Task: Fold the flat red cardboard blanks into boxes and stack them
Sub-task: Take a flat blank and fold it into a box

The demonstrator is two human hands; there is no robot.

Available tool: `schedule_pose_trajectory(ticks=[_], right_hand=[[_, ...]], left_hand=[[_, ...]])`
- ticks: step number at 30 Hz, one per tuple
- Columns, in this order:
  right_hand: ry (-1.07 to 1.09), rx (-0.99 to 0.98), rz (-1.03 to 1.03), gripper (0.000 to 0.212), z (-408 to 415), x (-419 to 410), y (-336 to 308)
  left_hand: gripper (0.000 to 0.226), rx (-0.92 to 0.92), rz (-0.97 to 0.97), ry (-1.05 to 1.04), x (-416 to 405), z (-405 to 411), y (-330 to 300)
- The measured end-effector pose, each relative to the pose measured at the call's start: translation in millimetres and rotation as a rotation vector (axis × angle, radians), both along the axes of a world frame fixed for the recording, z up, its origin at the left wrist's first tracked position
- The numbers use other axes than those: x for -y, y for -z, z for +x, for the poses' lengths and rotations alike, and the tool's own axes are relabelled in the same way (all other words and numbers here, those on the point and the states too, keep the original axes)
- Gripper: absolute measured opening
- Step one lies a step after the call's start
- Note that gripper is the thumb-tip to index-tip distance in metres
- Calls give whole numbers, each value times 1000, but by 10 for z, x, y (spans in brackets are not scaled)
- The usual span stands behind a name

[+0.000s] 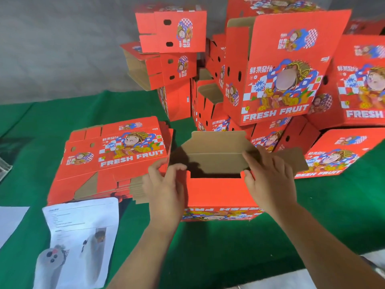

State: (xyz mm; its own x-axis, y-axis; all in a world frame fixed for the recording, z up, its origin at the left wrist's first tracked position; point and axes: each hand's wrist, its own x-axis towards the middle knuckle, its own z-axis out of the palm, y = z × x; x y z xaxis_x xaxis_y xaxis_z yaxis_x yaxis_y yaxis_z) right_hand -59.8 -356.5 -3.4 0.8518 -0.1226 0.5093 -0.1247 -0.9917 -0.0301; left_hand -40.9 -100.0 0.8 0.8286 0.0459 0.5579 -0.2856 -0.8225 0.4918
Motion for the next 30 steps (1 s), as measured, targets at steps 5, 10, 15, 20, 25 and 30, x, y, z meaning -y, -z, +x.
schedule_pose_trajectory(ticks=[5, 10, 15, 20, 25, 30], right_hand=[[36, -94, 19, 81, 46, -46, 30], [25, -83, 38, 92, 70, -66, -28], [182, 211, 574, 103, -23, -158, -14], [-27, 205, 804, 102, -120, -237, 137], [-102, 110, 651, 53, -127, -186, 175], [-18, -20, 592, 35, -60, 5, 49]], left_hand=[[16, 42, -6, 161, -97, 49, 116], [66, -244, 296, 212, -120, 147, 66], [77, -424, 494, 142, -10, 437, -39], [70, -511, 381, 121, 15, 668, -126], [73, -440, 262, 127, -4, 687, -110], [72, -310, 136, 154, 76, 594, -67]])
